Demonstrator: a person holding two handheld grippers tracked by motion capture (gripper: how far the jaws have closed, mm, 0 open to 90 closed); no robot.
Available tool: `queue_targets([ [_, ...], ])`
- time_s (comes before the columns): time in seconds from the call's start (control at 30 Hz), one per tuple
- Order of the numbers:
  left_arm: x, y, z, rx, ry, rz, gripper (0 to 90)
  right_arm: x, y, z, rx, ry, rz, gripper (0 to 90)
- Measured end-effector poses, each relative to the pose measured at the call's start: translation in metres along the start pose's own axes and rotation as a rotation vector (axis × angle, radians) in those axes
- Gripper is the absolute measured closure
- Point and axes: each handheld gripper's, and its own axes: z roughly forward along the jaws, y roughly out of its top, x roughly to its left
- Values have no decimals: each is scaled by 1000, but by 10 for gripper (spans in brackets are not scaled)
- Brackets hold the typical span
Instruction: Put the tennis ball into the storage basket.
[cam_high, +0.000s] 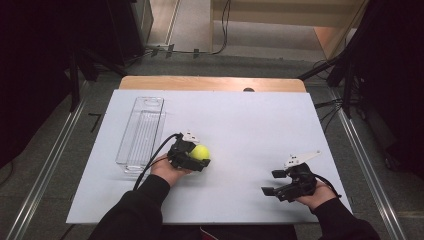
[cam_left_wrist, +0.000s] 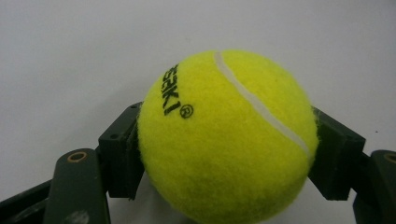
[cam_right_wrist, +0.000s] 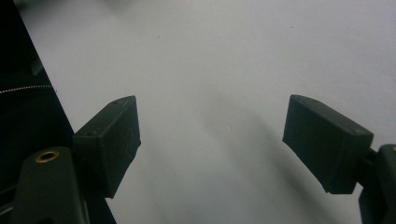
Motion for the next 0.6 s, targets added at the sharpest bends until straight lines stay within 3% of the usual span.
queue_targets([
  [0.6,2,6,-10,-2,-19,-34,265,0,0,0,0,-3,1,170],
])
